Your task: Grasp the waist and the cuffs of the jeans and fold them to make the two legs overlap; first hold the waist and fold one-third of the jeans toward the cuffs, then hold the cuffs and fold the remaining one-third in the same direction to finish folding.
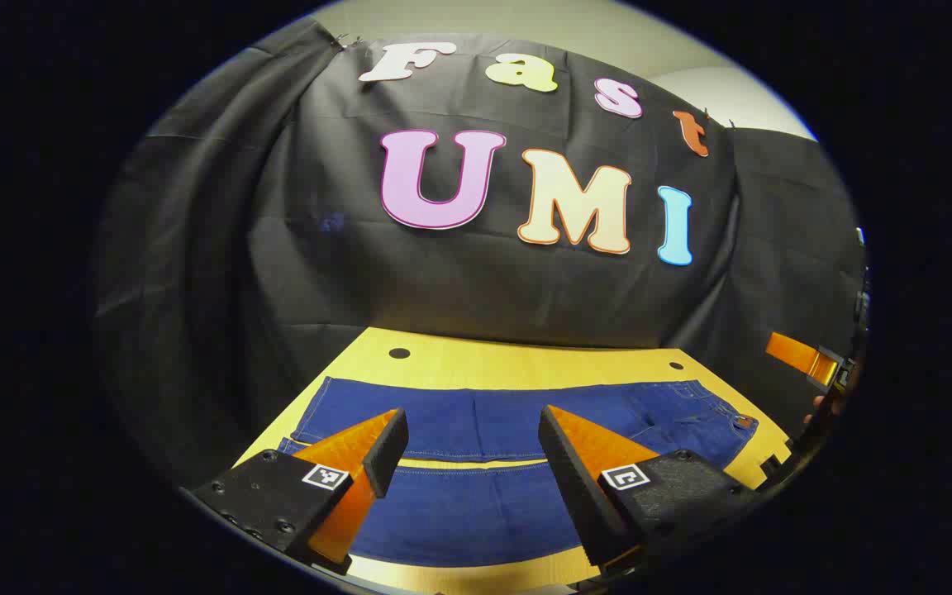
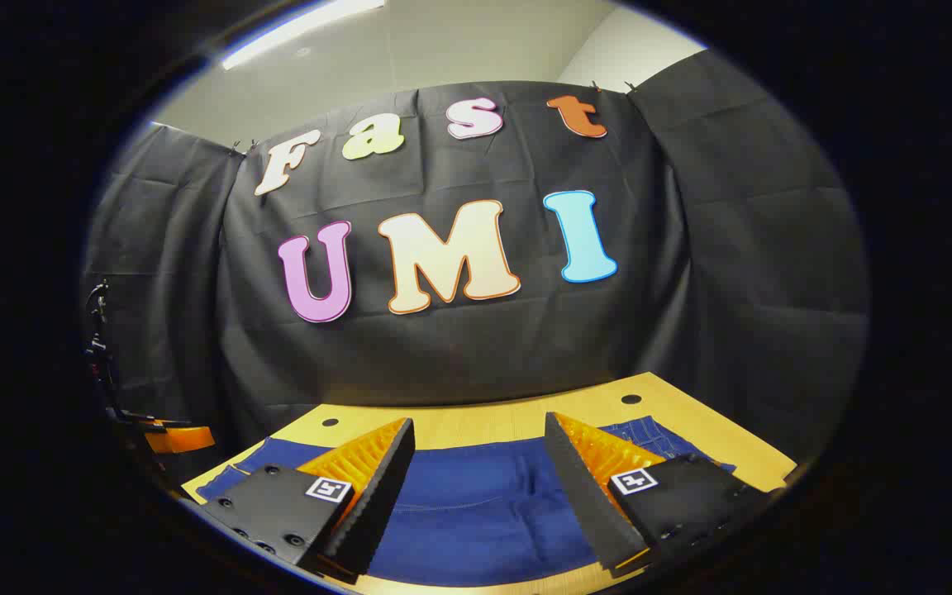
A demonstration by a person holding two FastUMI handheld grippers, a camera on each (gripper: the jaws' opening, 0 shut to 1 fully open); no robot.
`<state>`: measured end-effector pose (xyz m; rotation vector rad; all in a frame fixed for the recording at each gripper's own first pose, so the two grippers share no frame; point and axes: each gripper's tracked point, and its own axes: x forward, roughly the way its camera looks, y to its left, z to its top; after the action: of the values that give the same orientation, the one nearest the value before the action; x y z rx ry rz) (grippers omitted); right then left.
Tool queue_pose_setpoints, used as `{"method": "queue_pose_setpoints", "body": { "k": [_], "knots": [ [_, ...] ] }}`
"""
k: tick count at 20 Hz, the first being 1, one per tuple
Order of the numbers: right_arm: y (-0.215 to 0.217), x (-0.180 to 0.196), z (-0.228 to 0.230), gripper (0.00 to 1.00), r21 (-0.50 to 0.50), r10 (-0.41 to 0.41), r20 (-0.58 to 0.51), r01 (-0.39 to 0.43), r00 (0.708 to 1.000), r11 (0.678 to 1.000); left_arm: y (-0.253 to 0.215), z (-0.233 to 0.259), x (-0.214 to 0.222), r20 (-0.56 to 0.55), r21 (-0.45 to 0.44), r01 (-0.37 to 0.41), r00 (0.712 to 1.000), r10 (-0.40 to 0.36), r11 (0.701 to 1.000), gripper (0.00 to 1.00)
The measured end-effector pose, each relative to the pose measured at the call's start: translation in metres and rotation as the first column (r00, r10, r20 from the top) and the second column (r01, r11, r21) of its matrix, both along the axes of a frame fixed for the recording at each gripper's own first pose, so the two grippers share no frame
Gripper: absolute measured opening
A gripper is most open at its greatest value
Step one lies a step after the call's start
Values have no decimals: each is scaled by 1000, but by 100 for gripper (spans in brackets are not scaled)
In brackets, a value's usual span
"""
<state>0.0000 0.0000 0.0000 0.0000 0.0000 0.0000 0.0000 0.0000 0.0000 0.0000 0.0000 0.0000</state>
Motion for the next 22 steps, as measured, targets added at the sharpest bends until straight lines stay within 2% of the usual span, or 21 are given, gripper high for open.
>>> {"method": "queue_pose_setpoints", "body": {
  "k": [3, 4, 5, 6, 7, 8, 9, 10, 11, 12, 13, 14, 18, 19, 20, 21, 22],
  "knots": [
    [1, 2, -4, 98, -8, 6, -12, -6, 1000, 1000, 1, 0, 3, -3, 4, 2, 1000, -2, 1000, 95],
    [1, 3, -5, 93, -5, 7, -16, -7, 1000, 1000, 1, -2, 3, -7, 2, 2, 1000, -2, 1000, 95],
    [0, 4, -6, 93, -4, 7, -20, -7, 1000, 1000, 1, -3, 2, -11, 1, 2, 1000, -2, 1000, 95],
    [0, 4, -7, 98, -4, 4, -25, -5, 1000, 1000, 1, -4, 2, -14, -1, 2, 1000, -2, 1000, 95],
    [0, 4, -7, 93, -6, 3, -29, -3, 1000, 1000, 1, -5, 3, -15, -2, 2, 1000, -2, 1000, 95],
    [0, 4, -8, 98, -9, 1, -32, -2, 999, 1000, 0, -6, 3, -17, -5, 3, 1000, -3, 1000, 95],
    [0, 5, -8, 98, -13, 0, -37, -1, 999, 1000, 1, -7, 2, -20, -5, 4, 1000, -4, 1000, 95],
    [-1, 5, -8, 93, -15, -2, -42, 2, 999, 1000, 2, -8, 2, -23, -4, 4, 1000, -4, 1000, 95],
    [-1, 5, -8, 98, -16, -4, -46, 3, 999, 1000, 3, -8, 2, -25, -3, 5, 1000, -5, 1000, 95],
    [-3, 6, -9, 98, -14, -5, -52, 4, 999, 1000, 4, -9, 2, -27, -2, 7, 1000, -7, 1000, 95],
    [-3, 6, -10, 93, -13, -4, -59, 4, 998, 1000, 4, -11, 3, -32, 1, 17, 999, -17, 1000, 95],
    [-3, 7, -10, 98, -12, -4, -64, 3, 998, 1000, 4, -14, 3, -36, 8, 33, 999, -32, 999, 95],
    [-7, 4, -16, 98, -29, -10, -95, 7, 995, 1000, 23, -38, 2, -100, 42, 63, 993, -58, 997, 95],
    [-10, 3, -19, 93, -38, -16, -102, 12, 995, 999, 28, -46, 0, -120, 39, 75, 990, -70, 996, 95],
    [-12, 1, -22, 98, -45, -22, -112, 17, 994, 999, 31, -57, -3, -147, 30, 94, 985, -89, 995, 95],
    [-14, 0, -25, 98, -52, -29, -122, 23, 992, 998, 33, -68, -6, -178, 24, 126, 977, -119, 992, 95],
    [-16, -2, -30, 93, -59, -37, -134, 29, 990, 998, 35, -81, -12, -208, 26, 152, 968, -144, 988, 95]
  ]
}}
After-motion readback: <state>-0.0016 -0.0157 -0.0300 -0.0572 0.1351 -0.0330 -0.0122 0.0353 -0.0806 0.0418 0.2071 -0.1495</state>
